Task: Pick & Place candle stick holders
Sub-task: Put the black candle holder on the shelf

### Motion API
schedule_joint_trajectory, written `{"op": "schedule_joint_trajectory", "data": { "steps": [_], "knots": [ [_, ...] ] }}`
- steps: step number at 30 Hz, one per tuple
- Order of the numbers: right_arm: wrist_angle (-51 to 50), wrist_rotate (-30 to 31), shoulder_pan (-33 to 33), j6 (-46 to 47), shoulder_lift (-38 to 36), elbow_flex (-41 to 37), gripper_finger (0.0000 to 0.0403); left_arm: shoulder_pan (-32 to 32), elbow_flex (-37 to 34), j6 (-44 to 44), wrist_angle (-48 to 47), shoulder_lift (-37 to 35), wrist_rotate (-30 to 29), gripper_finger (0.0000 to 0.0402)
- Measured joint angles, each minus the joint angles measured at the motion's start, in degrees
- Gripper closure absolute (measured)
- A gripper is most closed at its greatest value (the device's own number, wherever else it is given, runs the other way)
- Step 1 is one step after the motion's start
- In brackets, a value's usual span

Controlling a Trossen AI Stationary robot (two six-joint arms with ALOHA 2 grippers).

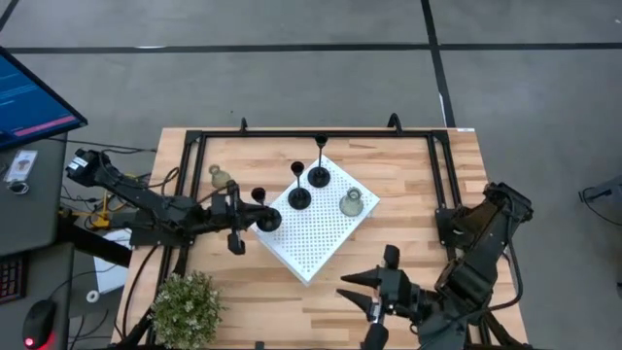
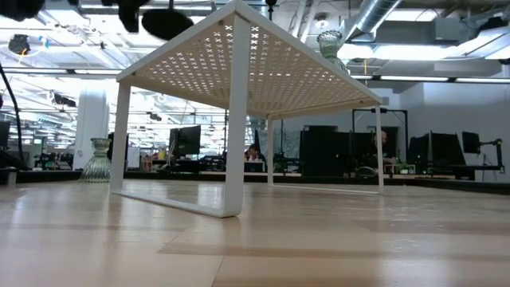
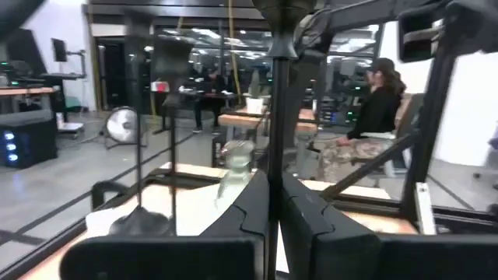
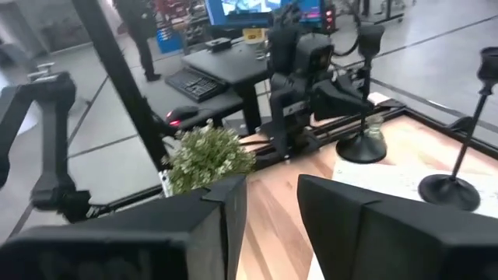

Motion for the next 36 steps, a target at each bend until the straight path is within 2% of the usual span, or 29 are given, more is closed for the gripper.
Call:
{"op": "schedule_joint_trajectory", "data": {
  "steps": [3,7,13,26,36],
  "knots": [
    [-0.03,0.14,-0.04,0.65,0.00,0.00,0.0295,1.20,-2.82,-0.20,3.88,0.35,0.31,0.0390],
    [-0.02,0.17,-0.94,0.78,0.00,0.00,0.0295,2.53,-3.63,-0.31,4.19,1.48,1.04,0.0390],
    [-0.02,0.13,-2.19,0.79,0.02,0.00,0.0295,3.70,-3.59,-1.86,5.00,4.99,6.04,0.0390],
    [1.98,0.08,-2.47,0.80,0.04,0.00,0.0295,4.57,-3.59,0.10,8.75,11.45,6.25,0.0390],
    [2.58,0.03,-2.34,2.26,0.04,0.00,0.0295,6.30,-3.56,0.90,8.82,11.52,8.20,0.0389]
  ]
}}
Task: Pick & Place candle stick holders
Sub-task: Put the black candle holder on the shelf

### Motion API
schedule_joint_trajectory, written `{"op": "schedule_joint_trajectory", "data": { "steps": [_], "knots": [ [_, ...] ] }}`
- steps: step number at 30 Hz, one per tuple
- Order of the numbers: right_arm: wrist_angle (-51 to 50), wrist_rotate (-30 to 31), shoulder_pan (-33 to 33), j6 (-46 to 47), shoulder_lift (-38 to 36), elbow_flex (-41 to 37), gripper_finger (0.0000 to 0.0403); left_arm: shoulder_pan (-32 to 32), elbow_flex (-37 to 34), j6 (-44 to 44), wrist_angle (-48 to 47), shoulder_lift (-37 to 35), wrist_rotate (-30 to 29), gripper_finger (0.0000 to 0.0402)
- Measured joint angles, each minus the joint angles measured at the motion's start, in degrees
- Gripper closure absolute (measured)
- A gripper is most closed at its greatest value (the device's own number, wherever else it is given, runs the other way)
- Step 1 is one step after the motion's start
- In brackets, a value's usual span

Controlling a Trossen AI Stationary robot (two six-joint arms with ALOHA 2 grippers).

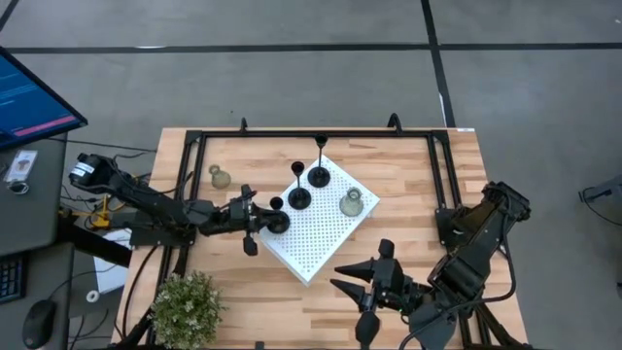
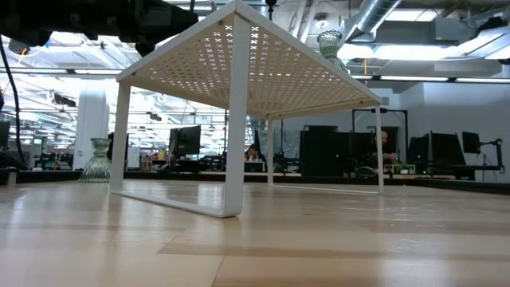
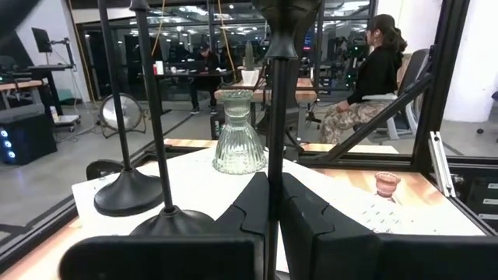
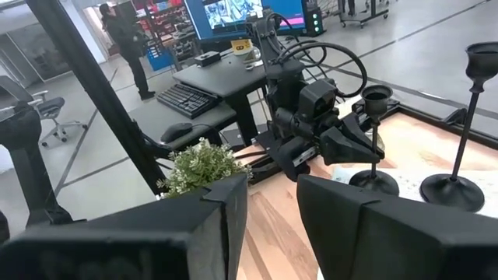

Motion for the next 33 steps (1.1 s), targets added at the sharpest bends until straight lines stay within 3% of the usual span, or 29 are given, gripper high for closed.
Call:
{"op": "schedule_joint_trajectory", "data": {
  "steps": [33],
  "knots": [
    [-0.22,-1.43,0.04,-0.43,0.02,0.00,0.0295,0.94,0.02,-1.24,-0.72,0.01,-1.06,0.0355]
  ]
}}
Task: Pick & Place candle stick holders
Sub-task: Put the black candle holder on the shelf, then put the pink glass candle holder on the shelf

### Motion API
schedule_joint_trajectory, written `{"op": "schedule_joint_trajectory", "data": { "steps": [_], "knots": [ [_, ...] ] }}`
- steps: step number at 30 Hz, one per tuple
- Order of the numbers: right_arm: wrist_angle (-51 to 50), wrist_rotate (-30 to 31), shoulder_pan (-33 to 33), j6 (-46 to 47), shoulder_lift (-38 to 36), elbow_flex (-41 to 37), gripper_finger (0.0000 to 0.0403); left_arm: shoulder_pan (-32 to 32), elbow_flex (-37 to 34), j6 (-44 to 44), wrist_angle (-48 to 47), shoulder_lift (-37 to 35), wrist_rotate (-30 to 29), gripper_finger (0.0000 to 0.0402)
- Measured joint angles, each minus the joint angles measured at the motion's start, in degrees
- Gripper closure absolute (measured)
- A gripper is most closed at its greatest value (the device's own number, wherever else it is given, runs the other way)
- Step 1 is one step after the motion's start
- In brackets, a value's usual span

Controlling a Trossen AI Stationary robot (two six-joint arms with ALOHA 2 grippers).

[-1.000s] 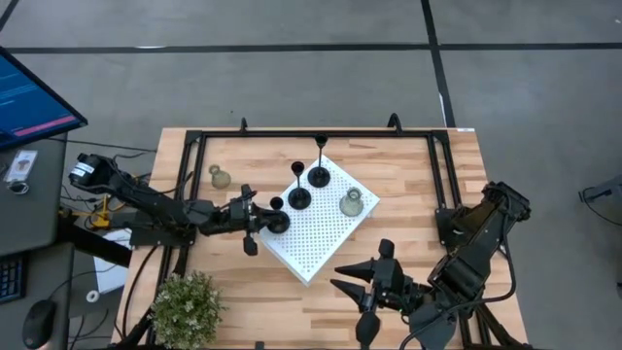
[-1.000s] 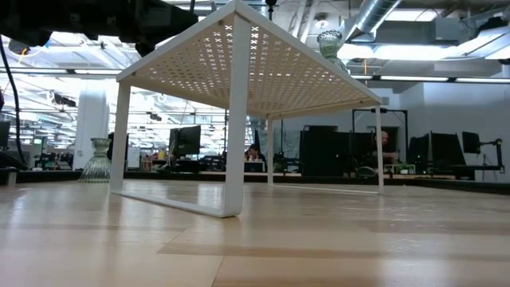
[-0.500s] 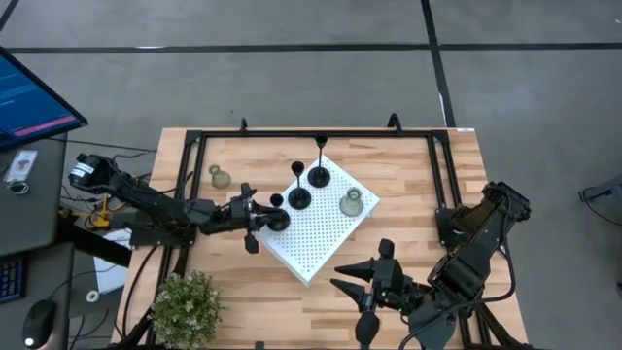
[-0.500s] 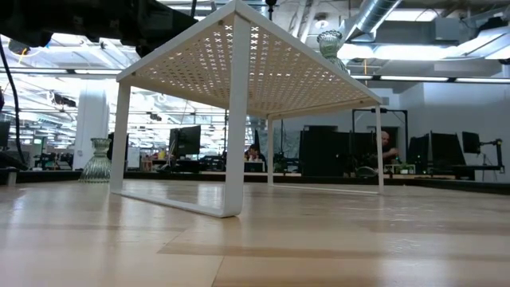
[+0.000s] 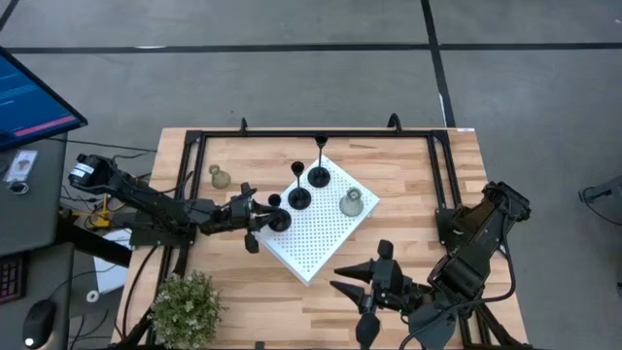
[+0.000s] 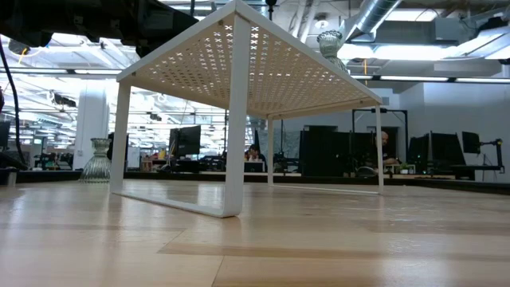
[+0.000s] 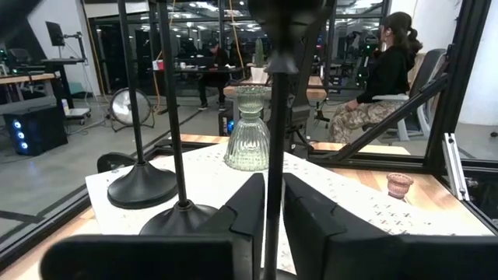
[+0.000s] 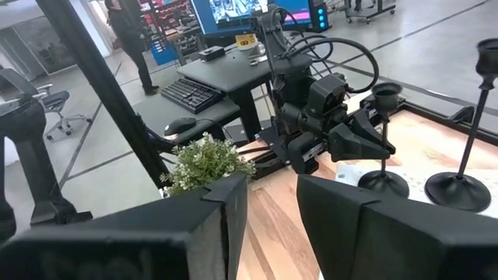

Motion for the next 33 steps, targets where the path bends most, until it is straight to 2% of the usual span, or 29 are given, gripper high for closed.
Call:
{"op": "schedule_joint_trajectory", "data": {
  "steps": [10,18,26,31,33],
  "knots": [
    [0.00,-0.06,0.00,0.28,0.02,0.00,0.0295,0.00,0.02,0.16,-1.57,-0.02,-0.01,0.0322],
    [-0.09,-0.12,0.00,0.30,0.02,0.00,0.0295,-0.28,0.02,1.98,-7.25,-0.82,0.29,0.0247],
    [-0.44,-1.59,0.00,0.45,0.02,0.00,0.0295,-0.31,0.02,2.96,-11.68,-7.36,-3.62,0.0155],
    [-0.82,-1.59,0.00,0.04,0.02,0.00,0.0295,-1.19,0.47,1.54,-18.86,-14.64,-6.51,0.0136],
    [-1.19,-1.60,0.00,0.04,0.02,0.00,0.0295,-2.26,1.84,1.47,-25.13,-17.70,-8.64,0.0137]
  ]
}}
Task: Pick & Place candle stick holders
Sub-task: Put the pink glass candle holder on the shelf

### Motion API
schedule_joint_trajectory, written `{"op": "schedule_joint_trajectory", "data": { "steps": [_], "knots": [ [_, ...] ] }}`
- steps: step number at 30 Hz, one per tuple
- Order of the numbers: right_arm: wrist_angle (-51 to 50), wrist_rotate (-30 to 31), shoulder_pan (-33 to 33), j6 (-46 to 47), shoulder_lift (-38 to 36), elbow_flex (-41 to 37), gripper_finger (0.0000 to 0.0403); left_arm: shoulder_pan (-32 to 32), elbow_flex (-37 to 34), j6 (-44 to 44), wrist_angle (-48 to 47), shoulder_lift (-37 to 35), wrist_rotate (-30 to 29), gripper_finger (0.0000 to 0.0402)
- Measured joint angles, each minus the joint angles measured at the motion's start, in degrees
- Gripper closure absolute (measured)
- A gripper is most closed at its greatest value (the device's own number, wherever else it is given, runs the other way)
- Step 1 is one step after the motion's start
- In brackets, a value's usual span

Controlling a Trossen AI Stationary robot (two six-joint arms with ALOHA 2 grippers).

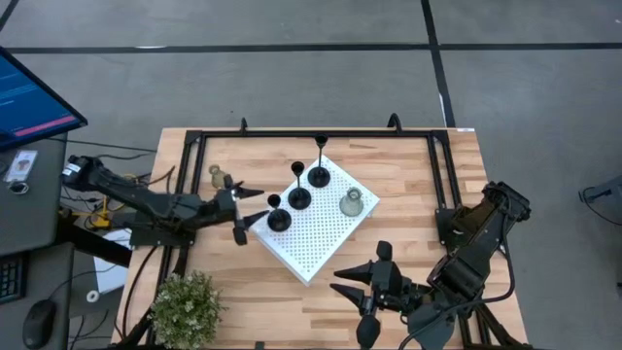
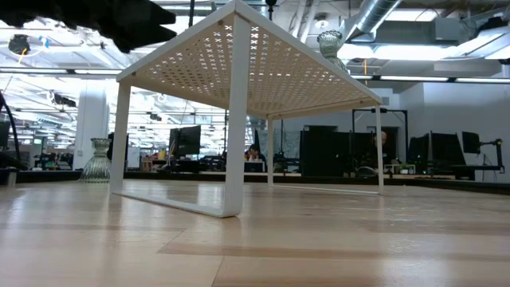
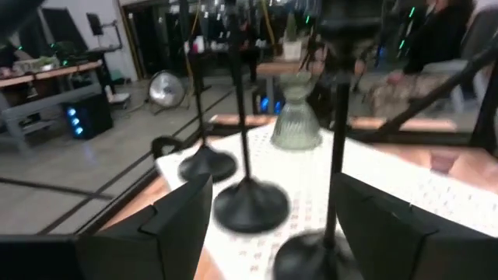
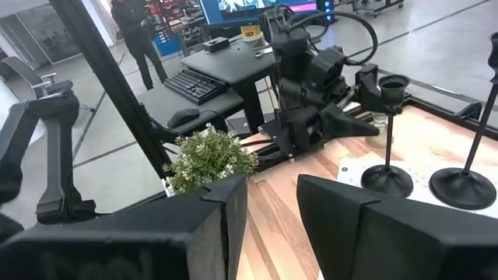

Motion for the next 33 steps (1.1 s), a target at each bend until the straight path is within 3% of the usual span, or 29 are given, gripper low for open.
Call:
{"op": "schedule_joint_trajectory", "data": {
  "steps": [5,11,16,20,22,25,28,30,33],
  "knots": [
    [-0.61,0.00,0.38,-0.04,0.00,0.00,0.0295,-2.55,6.76,-1.38,-18.51,-5.25,-6.30,0.0143],
    [-0.77,0.01,1.00,-0.16,0.00,0.00,0.0295,-3.08,14.79,-4.51,-34.92,-6.23,-16.32,0.0144],
    [-2.32,0.05,1.14,0.42,0.00,0.00,0.0295,-1.27,17.91,-5.96,-39.64,-6.34,-26.26,0.0144],
    [-6.94,0.09,1.02,5.67,-0.03,0.00,0.0295,2.02,18.40,-7.62,-40.84,-7.31,-26.82,0.0144],
    [-14.67,-0.64,0.74,15.21,-0.29,0.00,0.0295,4.05,18.40,-10.17,-43.01,-7.44,-25.04,0.0144],
    [-31.39,-9.37,-0.15,36.35,-0.50,0.00,0.0295,6.87,18.38,-16.67,-46.51,-8.48,-18.27,0.0144],
    [-46.64,-24.74,-0.95,53.13,-0.42,-0.07,0.0295,9.40,18.38,-21.34,-48.93,-9.32,-11.15,0.0144],
    [-53.39,-33.38,-1.30,57.73,-0.24,-0.07,0.0295,10.46,18.38,-22.73,-49.22,-10.03,-7.51,0.0144],
    [-57.42,-40.16,-1.44,58.32,0.05,-0.76,0.0295,11.15,18.38,-22.99,-49.14,-11.09,-4.69,0.0144]
  ]
}}
